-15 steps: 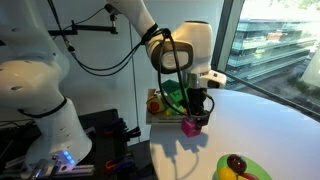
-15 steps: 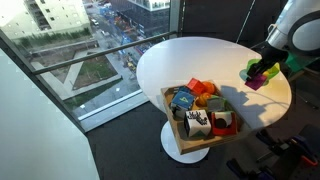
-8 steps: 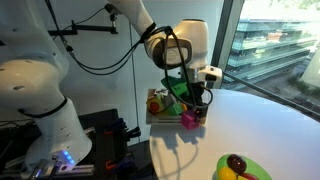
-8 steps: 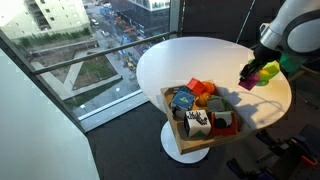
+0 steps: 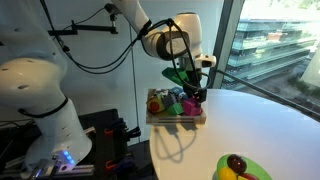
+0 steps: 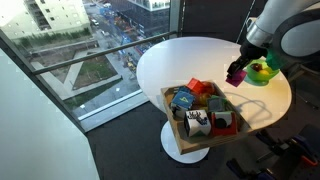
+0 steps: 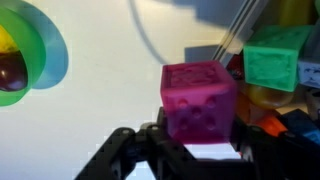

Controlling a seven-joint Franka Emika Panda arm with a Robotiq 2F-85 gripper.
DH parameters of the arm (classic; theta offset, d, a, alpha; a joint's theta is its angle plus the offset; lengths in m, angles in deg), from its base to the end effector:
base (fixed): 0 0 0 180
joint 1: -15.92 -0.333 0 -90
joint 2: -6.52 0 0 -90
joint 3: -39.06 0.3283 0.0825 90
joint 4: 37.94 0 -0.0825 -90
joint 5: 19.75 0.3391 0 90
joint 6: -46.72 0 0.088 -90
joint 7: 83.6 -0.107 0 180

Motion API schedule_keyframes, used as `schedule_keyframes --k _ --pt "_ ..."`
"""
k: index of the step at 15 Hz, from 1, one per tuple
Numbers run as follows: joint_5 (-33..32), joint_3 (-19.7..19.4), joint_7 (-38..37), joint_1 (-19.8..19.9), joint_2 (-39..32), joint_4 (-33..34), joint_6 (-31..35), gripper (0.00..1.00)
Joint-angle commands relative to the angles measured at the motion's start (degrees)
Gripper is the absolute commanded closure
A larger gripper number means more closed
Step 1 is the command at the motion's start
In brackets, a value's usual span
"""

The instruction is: Put the pink block in the box

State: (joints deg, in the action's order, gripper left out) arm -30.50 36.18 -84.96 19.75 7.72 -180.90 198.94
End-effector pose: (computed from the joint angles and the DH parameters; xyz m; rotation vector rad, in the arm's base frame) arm 0.4534 -0.0481 0.3581 3.0202 0.0260 0.2682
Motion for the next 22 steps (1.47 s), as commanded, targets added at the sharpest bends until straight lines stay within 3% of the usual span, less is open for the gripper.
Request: schedule_keyframes --k 1,12,19,22 --pt "-4.69 1.34 -5.72 -1.22 0.02 1.43 1.71 0.68" --pt "-16.12 5.84 -19.39 -4.93 -0.43 1.38 6.71 0.68" --pt "-5.35 7.86 -13.09 -8.44 -3.45 2.01 4.01 0.68" --pt "-3.7 7.95 -12.36 -9.31 -4.2 2.14 3.4 0.68"
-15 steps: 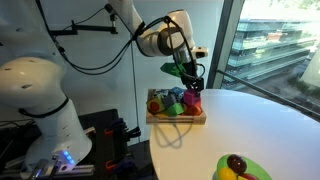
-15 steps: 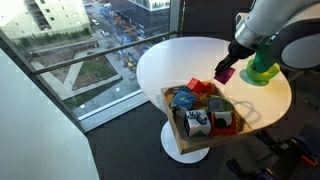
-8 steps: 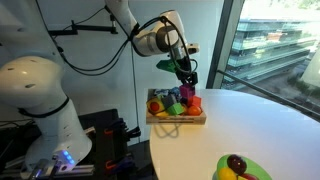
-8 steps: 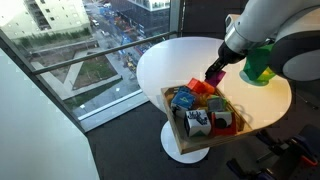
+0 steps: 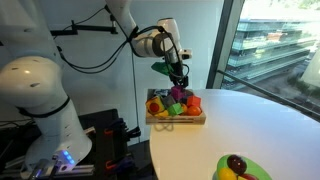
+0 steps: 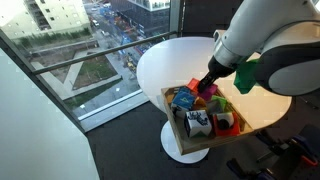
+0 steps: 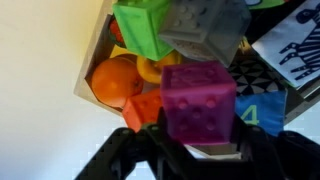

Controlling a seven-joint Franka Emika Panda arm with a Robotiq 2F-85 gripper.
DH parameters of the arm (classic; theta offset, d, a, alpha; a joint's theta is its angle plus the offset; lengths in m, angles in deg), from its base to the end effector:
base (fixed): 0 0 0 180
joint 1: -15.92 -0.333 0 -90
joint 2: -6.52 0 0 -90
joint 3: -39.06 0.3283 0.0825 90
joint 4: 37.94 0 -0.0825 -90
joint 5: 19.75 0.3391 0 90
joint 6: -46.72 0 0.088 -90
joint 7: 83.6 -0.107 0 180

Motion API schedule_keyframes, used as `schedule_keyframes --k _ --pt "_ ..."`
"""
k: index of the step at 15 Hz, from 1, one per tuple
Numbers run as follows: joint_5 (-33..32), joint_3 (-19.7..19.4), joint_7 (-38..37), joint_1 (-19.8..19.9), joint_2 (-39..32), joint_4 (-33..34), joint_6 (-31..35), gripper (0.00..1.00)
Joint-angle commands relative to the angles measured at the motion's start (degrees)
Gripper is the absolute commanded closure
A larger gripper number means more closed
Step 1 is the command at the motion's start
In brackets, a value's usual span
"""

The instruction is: Put the pink block in the box

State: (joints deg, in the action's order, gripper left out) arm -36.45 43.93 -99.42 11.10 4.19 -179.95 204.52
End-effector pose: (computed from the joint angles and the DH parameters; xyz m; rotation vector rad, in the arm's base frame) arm 0.4609 0.0906 0.3458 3.0252 0.2270 0.3935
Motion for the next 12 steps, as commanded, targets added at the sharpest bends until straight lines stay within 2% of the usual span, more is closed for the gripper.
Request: schedule_keyframes --k 1,2,3,4,6,8,12 --pt "2.42 0.12 2.23 -0.8 -0.9 1.27 -2.41 0.68" --pt "2.18 -0.02 2.03 -0.85 -1.03 1.31 -2.71 0.68" --pt "2.07 -0.1 2.02 -0.84 -1.02 1.31 -3.02 0.49" --pt "2.05 -0.15 2.09 -0.82 -0.99 1.3 -3.25 0.18" --pt "2.54 -0.13 2.82 -0.72 -0.5 1.17 -3.68 0.16" --pt "2.76 -0.15 3.19 -0.64 -0.13 1.09 -4.51 0.0" --pt "4.49 -0.08 4.83 -0.48 0.87 0.89 -5.46 0.0"
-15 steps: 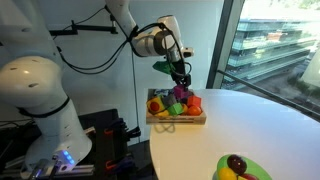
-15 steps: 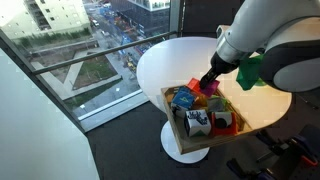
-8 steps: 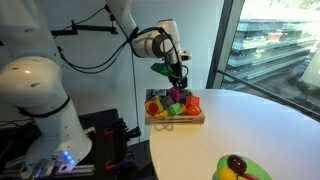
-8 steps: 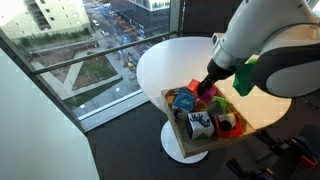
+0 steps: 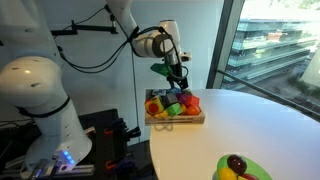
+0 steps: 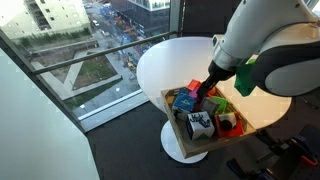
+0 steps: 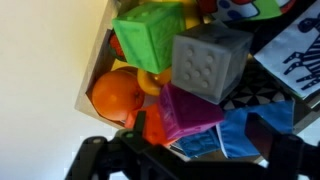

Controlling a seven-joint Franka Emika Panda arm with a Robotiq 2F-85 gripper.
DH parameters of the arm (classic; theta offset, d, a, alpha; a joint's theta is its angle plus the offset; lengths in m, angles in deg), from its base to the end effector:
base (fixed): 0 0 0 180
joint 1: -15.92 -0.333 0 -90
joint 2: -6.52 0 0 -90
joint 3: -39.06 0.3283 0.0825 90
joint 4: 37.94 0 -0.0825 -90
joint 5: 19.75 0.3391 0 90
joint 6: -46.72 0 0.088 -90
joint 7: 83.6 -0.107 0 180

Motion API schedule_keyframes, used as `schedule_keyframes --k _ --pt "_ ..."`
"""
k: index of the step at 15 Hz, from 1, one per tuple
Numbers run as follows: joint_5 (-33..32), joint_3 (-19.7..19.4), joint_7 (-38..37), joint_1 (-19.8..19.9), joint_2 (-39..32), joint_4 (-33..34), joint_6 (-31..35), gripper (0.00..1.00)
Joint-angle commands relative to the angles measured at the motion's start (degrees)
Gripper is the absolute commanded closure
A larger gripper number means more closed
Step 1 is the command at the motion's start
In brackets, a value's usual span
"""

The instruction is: Put the pink block in the box

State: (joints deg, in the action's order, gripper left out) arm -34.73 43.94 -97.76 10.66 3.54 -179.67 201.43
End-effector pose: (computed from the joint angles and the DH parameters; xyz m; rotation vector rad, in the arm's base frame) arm 0.4582 0.0908 0.3368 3.0297 0.2372 0.3001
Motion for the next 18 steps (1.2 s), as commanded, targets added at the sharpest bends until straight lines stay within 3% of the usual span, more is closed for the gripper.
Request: schedule_keyframes --k 1,7,18 --pt "3.71 -0.06 3.94 0.04 2.02 0.53 -2.77 0.0" --pt "10.52 -0.55 10.17 0.67 5.3 0.78 -9.07 0.0" --pt "10.85 -4.76 17.6 4.19 11.6 2.06 -25.55 0.0"
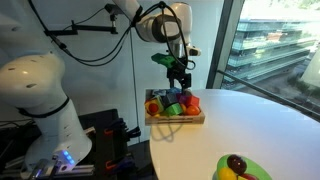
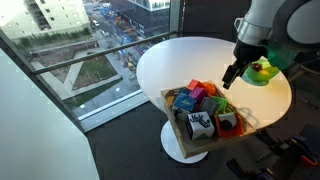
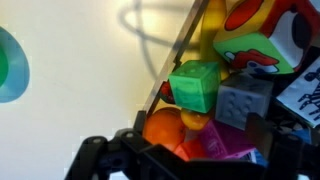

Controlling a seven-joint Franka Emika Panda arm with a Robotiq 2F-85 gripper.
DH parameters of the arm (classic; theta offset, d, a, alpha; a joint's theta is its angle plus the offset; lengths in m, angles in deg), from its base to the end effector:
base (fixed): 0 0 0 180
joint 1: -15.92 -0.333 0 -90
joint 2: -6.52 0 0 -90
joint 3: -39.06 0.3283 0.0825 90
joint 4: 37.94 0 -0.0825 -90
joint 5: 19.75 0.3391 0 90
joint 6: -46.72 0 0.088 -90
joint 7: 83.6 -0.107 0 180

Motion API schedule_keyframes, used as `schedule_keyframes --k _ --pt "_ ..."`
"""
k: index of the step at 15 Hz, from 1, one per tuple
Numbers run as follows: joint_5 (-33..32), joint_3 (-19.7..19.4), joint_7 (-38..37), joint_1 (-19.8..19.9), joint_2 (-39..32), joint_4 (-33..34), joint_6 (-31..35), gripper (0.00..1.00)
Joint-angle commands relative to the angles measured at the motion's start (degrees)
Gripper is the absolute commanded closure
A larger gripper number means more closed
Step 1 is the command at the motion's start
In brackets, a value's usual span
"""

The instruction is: Put the pink block in the box

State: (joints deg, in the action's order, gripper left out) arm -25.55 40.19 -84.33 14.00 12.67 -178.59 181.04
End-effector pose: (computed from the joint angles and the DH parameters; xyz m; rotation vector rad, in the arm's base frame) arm 0.4337 0.0216 0.3822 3.0624 0.1705 -0.0012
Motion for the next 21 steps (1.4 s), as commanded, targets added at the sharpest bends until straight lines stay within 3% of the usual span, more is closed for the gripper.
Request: schedule_keyframes --k 1,10,21 --pt "2.11 -1.47 5.53 1.08 3.22 1.13 -6.88 0.0" --pt "7.13 -5.47 15.48 1.89 9.88 3.63 -20.89 0.0" --pt "6.22 -6.42 14.39 2.64 13.8 3.22 -19.51 0.0"
